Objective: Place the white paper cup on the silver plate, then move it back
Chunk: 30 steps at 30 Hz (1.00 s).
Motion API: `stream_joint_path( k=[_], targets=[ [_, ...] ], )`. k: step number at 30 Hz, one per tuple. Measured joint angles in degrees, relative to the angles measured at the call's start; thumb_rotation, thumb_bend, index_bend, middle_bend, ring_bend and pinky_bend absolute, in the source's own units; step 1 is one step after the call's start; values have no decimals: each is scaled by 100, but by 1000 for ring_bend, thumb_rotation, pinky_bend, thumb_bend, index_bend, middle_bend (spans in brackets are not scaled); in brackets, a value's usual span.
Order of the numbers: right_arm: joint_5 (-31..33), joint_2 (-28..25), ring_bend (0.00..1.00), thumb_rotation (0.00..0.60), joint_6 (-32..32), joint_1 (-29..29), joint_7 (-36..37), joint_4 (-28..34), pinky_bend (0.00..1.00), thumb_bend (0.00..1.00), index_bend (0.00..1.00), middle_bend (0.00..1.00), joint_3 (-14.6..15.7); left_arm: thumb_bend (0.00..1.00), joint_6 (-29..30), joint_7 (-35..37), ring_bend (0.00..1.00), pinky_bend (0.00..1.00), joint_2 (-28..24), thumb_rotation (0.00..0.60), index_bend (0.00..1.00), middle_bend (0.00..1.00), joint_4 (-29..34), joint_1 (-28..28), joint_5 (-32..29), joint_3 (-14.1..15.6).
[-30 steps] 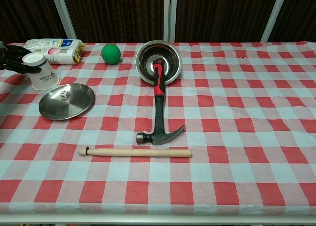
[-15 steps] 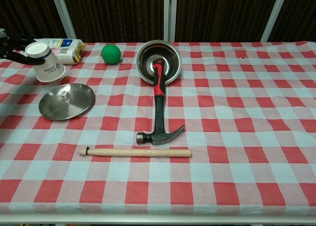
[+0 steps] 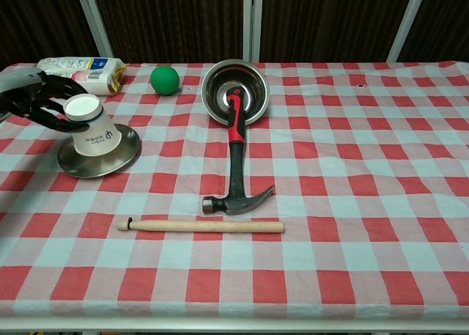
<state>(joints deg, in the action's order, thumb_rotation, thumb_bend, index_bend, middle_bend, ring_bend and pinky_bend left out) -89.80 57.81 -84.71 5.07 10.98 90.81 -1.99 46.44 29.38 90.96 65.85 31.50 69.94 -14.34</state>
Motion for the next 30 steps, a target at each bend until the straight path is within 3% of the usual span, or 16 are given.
stream_joint_path(
  k=[8, 20, 30],
  targets=[
    [6, 6, 0, 600, 24, 14, -18, 14, 129, 214, 50, 202, -4, 285, -110, 6, 156, 215, 119, 600, 501, 310, -198, 30, -156, 30],
    [35, 13, 0, 600, 74, 39, -28, 16, 129, 214, 50, 202, -12, 284, -147, 394, 156, 182, -190, 600, 502, 301, 327, 64, 437, 351],
    [0, 14, 0, 600, 83, 45, 11, -3, 129, 214, 49, 202, 4, 287, 121, 142, 155, 181, 197, 600, 501, 300, -365, 58, -92, 87]
  ],
)
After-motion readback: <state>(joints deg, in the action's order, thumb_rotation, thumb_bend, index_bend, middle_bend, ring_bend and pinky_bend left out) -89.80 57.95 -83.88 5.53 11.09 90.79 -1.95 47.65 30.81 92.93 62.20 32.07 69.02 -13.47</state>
